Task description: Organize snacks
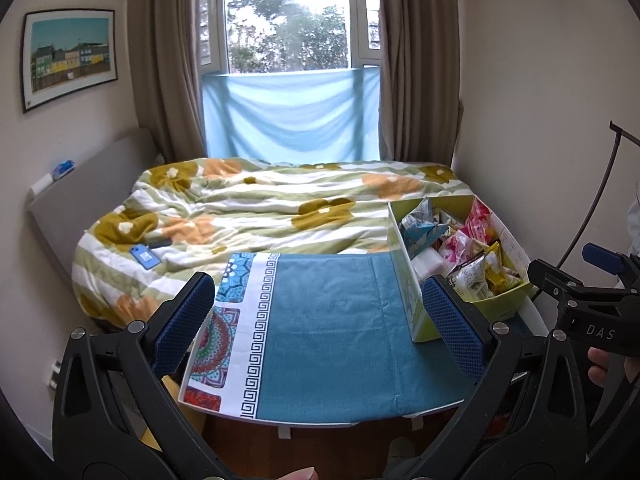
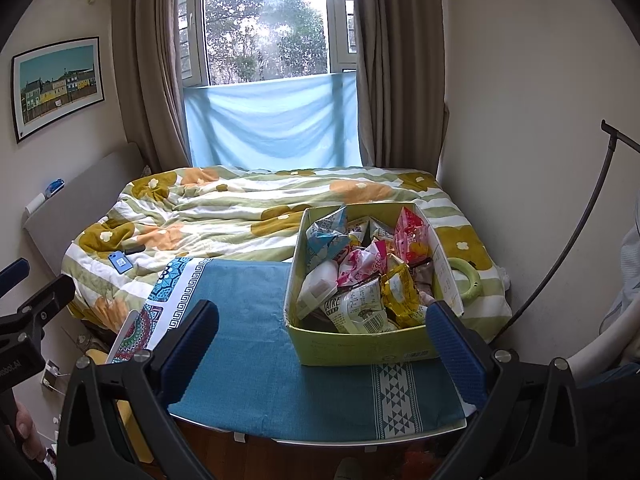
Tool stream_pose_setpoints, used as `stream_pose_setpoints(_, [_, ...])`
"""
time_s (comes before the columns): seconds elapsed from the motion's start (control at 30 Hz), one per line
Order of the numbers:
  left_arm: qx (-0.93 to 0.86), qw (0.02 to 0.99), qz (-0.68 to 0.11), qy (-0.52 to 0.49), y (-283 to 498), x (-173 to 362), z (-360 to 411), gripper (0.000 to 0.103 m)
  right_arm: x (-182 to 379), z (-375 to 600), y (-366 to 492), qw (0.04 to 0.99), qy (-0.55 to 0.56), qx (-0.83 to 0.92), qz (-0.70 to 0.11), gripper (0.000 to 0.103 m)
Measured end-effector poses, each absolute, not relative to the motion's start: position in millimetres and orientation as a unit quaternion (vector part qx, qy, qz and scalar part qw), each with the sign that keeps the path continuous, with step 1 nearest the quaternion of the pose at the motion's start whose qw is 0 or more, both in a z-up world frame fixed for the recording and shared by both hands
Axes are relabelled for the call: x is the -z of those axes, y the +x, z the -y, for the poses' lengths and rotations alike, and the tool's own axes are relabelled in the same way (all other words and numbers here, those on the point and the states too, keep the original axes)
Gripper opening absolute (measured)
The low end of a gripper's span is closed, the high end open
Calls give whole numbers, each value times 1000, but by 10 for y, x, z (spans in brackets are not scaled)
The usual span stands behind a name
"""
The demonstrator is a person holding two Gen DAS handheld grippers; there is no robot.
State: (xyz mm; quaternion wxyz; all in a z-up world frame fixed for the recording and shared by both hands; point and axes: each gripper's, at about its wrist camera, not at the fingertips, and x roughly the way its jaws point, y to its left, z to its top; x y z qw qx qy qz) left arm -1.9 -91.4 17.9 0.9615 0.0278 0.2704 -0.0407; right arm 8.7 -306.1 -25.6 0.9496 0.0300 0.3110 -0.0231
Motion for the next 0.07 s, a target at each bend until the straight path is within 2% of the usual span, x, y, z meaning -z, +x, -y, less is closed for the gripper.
stream_pose_setpoints(0.07, [40, 962, -269, 29, -13, -181, 930, 103, 253, 3064, 85, 950, 29, 24, -311, 103])
